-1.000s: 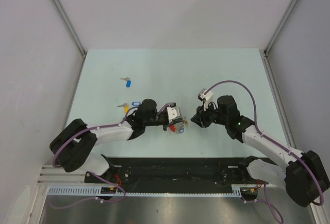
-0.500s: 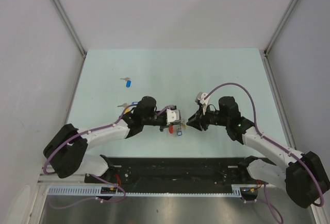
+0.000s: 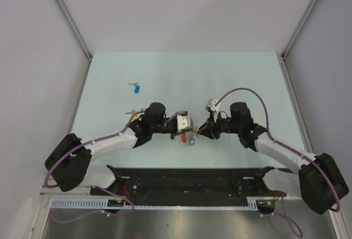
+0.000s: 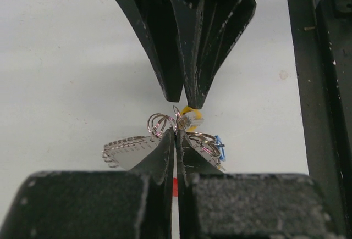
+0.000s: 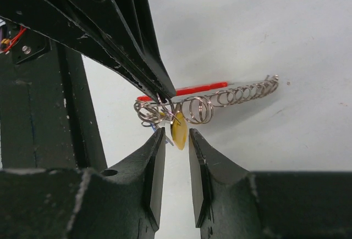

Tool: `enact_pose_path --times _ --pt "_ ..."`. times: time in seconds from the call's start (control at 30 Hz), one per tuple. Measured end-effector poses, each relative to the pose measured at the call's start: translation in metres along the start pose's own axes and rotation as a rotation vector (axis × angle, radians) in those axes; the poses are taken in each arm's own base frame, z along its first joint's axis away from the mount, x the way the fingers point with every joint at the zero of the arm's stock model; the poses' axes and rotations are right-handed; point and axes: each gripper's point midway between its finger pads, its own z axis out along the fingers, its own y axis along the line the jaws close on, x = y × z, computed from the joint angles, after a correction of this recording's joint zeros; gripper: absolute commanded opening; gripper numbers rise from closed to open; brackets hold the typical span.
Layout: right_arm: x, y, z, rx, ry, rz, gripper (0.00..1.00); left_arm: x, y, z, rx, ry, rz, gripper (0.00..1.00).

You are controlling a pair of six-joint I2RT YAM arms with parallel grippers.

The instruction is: Put the keys on the keyring

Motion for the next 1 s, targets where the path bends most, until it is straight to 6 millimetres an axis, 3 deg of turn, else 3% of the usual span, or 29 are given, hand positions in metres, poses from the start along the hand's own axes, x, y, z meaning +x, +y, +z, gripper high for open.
enact_pose_path --times 0.13,0.43,0.73,0.83,1.0 --pt "-0.007 -0.003 -0.004 0.055 -0.021 0.006 0.29 -0.008 0.010 0.001 -0.056 -0.027 -0.029 0.00" --pt "-0.049 -0.004 -0.019 0.255 -0.180 0.075 0.27 -0.013 0.029 -0.001 -0.196 -0.066 -0.191 0.00" --pt "-0.048 -0.022 -0.014 0.332 -0.210 0.207 0.24 -0.016 0.030 -0.007 -0.235 -0.078 -0.250 0.01" --pt "-0.044 -0.030 -0.018 0.328 -0.201 0.200 0.23 -0.016 0.029 -0.007 -0.228 -0.079 -0.249 0.00" --pt "-0.042 -0.029 -0.021 0.258 -0.208 0.144 0.20 -0.017 0.024 -0.006 -0.200 -0.082 -0.244 0.00"
